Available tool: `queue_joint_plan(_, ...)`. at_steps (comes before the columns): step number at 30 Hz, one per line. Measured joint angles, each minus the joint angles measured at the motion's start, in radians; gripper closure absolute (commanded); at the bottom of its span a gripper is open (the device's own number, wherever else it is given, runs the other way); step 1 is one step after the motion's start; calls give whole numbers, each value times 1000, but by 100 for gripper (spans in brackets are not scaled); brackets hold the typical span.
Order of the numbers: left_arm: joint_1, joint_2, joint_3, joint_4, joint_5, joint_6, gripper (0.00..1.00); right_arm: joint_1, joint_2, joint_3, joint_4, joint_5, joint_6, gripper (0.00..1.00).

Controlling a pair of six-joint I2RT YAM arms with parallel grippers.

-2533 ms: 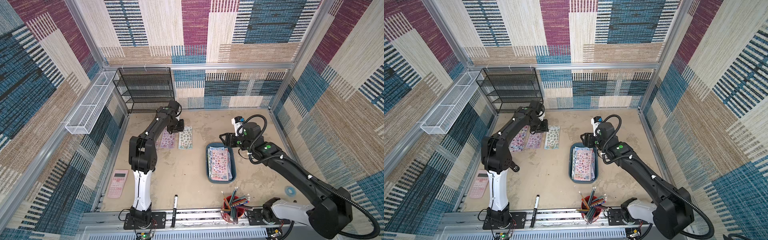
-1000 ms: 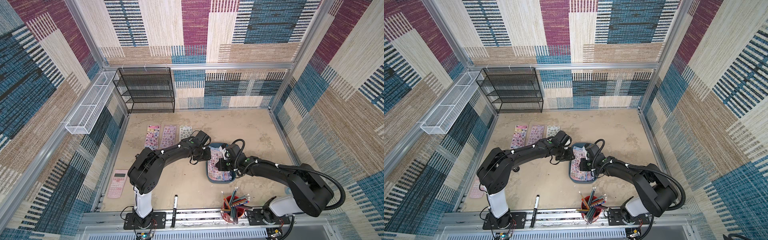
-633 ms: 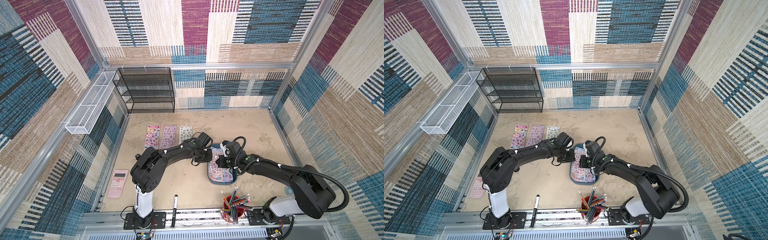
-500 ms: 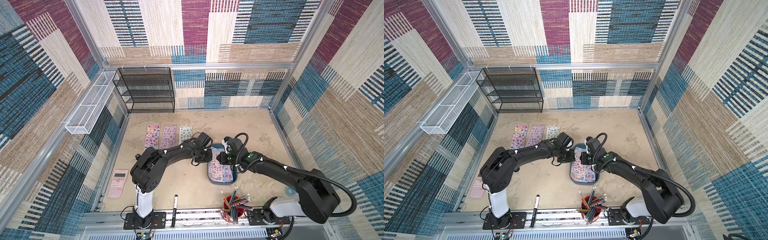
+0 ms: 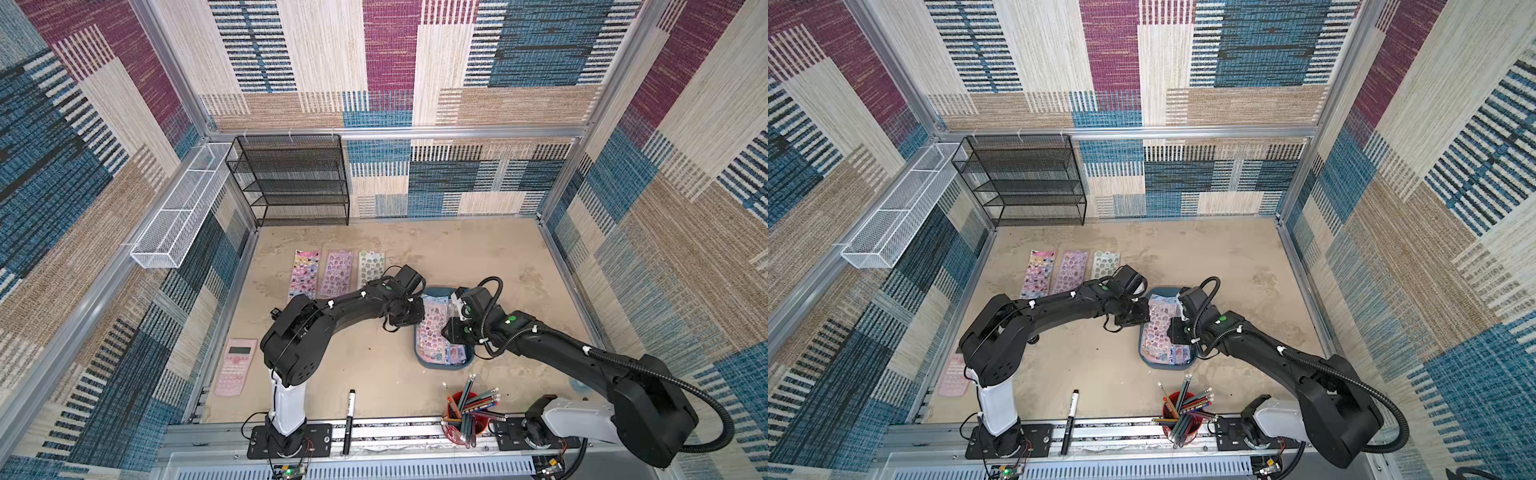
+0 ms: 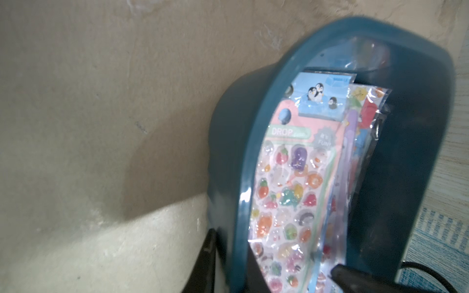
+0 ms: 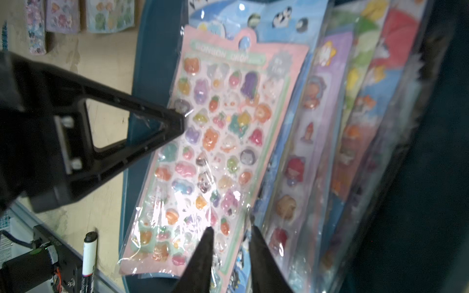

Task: Take the stickers out of the storage box
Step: Pick up the sticker from the storage box.

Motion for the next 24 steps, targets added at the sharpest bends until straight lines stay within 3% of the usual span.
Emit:
queue_joint_plan(5, -1, 1, 0, 0, -2, -3, 84, 0, 32, -38, 61, -45, 13, 71)
queue_joint_plan(9, -2, 1, 0, 3, -1, -3, 84, -2, 64, -43, 96, -57, 31, 55)
queue_joint_plan(14, -5, 1, -4, 10, -3, -11, 84, -1, 82, -58, 160, -85, 56, 53)
queue_joint_plan(17, -6, 2, -7, 14, -2, -18, 84, -4, 95, -67, 195, -99, 72, 71)
queue_joint_plan(19, -9, 2, -14, 24, -2, -21, 79, -10, 95, -81, 219, -100, 87, 87)
queue_joint_plan(22, -12, 1, -32, 51, -3, -30, 67, -20, 80, -101, 246, -114, 118, 98)
queue_joint_plan(24, -12, -6, -51, 63, -2, -41, 64, -29, 51, -110, 246, -114, 128, 100)
